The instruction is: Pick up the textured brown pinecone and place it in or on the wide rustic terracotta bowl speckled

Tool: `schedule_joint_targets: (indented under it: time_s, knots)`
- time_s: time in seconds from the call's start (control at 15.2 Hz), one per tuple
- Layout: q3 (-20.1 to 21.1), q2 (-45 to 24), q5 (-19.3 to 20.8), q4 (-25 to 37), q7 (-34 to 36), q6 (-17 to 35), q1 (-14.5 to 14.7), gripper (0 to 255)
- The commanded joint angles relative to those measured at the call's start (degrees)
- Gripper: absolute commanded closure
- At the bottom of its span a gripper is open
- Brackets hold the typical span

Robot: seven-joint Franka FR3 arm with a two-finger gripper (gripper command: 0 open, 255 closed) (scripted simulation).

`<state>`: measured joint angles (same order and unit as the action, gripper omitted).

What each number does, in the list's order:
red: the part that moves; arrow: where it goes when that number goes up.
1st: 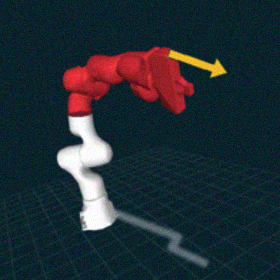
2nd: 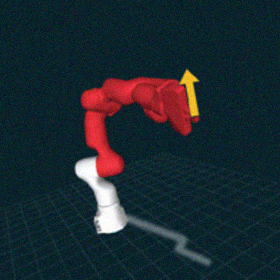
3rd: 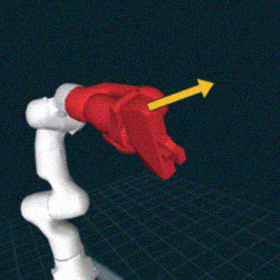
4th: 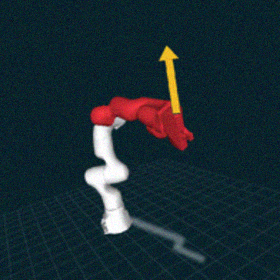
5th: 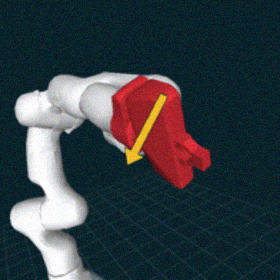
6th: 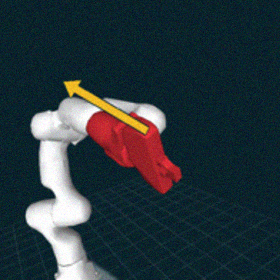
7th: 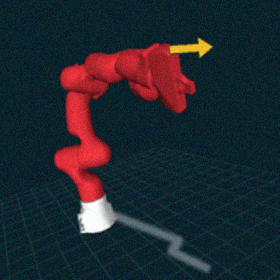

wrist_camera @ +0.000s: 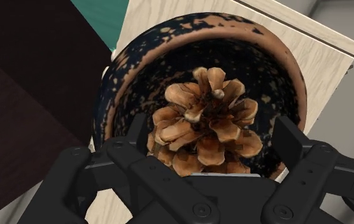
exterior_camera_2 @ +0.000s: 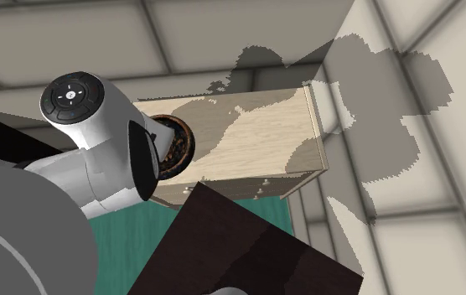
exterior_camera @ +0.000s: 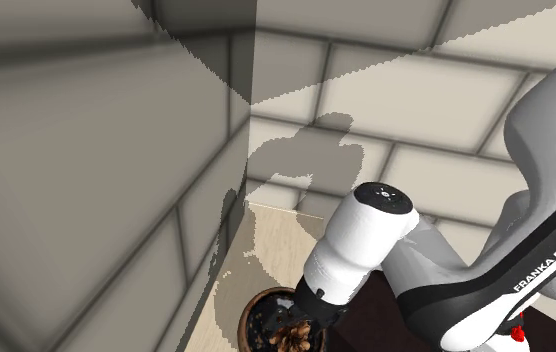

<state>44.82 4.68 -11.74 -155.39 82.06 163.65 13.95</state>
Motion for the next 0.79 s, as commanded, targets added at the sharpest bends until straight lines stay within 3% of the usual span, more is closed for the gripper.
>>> schedule_joint_targets:
  time_s: [0.0, 0.4, 0.46, 0.73]
  knots:
    - [0.2, -0.7, 1.2, 0.0, 0.8, 0.7, -0.4, 0]
    - [0.2, -0.7, 1.2, 0.0, 0.8, 0.7, -0.4, 0]
    - [0.2, -0.7, 1.2, 0.0, 0.8, 0.7, -0.4, 255]
    - [0.2, -0.7, 1.1, 0.0, 0.8, 0.7, -0.4, 255]
